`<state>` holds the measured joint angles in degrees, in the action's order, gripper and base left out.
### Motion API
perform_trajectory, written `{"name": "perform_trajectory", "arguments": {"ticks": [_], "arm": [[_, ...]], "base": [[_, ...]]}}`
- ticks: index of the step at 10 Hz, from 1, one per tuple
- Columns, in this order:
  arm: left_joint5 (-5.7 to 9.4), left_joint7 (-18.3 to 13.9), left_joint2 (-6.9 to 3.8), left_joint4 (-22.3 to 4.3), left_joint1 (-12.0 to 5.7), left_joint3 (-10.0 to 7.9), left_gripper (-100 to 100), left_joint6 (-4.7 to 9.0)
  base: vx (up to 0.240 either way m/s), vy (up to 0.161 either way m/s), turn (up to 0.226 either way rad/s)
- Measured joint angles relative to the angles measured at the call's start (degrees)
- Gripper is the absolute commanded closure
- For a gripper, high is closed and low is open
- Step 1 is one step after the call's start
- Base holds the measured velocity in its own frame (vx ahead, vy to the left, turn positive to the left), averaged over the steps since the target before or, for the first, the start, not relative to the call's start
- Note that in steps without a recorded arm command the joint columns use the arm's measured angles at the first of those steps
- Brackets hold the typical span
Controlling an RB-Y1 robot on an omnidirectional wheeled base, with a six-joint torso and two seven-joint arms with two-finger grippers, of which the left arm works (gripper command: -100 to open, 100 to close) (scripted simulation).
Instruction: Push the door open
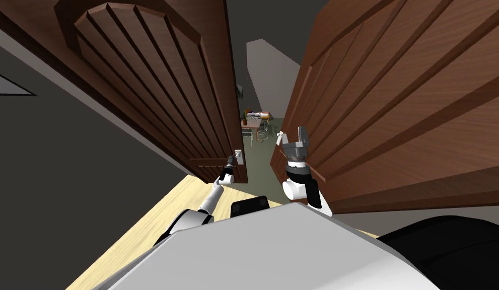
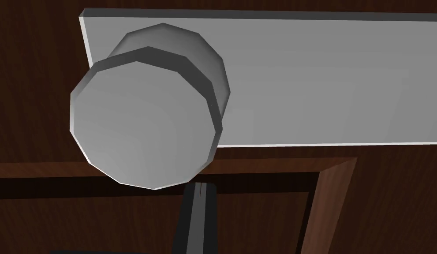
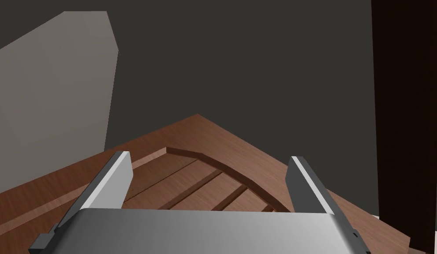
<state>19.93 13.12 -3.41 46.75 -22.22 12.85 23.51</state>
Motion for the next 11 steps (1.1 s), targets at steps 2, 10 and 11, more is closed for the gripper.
{"name": "perform_trajectory", "arguments": {"ticks": [2,10,11], "arm": [[0.12,-0.2,0.01,0.1,0.09,0.19,-100,0.04],[0.58,-0.3,1.45,1.0,0.87,0.59,-100,0.10],[0.61,-0.3,1.01,1.1,0.85,0.55,-100,0.14]], "base": [[-0.181,0.027,0.017],[-0.086,-0.022,0.001],[0.188,-0.062,-0.024]]}}
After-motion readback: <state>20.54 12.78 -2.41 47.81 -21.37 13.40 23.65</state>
